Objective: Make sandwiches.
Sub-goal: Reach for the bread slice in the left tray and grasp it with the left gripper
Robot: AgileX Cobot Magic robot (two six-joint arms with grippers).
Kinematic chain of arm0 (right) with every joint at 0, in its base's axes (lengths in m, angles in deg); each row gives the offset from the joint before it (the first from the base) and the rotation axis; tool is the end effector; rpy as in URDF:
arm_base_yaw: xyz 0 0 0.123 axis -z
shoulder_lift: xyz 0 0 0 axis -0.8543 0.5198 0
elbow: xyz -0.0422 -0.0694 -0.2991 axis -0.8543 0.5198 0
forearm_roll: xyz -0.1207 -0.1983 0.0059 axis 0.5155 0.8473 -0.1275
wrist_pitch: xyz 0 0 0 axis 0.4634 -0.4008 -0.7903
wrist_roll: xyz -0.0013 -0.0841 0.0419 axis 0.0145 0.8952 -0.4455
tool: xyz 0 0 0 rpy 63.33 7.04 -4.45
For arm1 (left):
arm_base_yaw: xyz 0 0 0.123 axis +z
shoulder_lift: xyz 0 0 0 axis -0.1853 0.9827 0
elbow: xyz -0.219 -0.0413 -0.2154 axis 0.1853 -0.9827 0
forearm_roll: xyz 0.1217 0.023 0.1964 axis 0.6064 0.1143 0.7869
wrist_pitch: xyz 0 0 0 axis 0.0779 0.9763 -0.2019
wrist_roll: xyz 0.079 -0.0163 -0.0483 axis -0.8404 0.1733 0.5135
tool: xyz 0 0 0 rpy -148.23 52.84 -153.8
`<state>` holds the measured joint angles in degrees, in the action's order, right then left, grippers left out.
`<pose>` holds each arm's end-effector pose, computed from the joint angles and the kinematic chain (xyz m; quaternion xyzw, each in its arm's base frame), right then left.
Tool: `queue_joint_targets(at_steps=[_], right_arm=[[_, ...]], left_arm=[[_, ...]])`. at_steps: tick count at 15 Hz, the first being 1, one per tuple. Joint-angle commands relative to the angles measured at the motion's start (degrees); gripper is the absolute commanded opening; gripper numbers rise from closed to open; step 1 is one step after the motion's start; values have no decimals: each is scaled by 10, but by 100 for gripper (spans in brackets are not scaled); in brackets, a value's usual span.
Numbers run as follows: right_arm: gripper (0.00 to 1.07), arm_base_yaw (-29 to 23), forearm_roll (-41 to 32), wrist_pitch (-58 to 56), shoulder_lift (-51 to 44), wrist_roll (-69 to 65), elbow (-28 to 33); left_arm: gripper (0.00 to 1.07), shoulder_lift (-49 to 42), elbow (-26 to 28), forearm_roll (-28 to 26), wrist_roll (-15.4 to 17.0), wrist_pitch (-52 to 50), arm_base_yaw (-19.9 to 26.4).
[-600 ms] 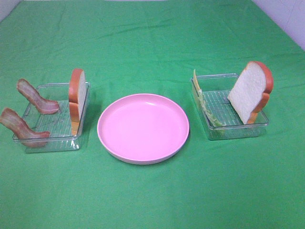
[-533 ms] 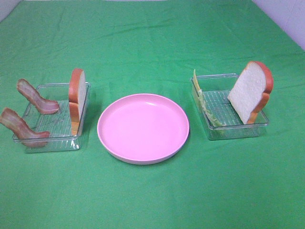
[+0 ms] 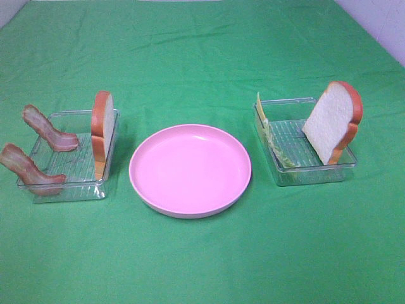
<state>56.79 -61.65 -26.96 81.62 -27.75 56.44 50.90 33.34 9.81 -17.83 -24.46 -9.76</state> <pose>-0.0484 0.0111 0.2686 -0.0784 0.8464 0.0483 0.5245 -0.0465 -0.0139 0.2692 0.0682 0.8438 -0.0319 0.5313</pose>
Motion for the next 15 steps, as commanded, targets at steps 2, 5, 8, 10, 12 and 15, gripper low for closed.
queue_joint_targets(at_steps=[2,5,8,10,12,15], right_arm=[[69,-2,-1,6,-8,5,2],[69,-2,-1,6,-8,5,2],[69,-2,-1,6,-8,5,2],[69,-2,-1,6,-8,5,2],[69,-2,-1,6,-8,5,2],[69,-2,-1,6,-8,5,2]], left_arm=[[75,-11,-2,2,-1,-4,1],[75,-11,-2,2,-1,-4,1],[75,-11,-2,2,-1,-4,1],[75,-11,-2,2,-1,-4,1],[75,-11,-2,2,-1,-4,1],[75,-12,-2,2,-1,-5,1]])
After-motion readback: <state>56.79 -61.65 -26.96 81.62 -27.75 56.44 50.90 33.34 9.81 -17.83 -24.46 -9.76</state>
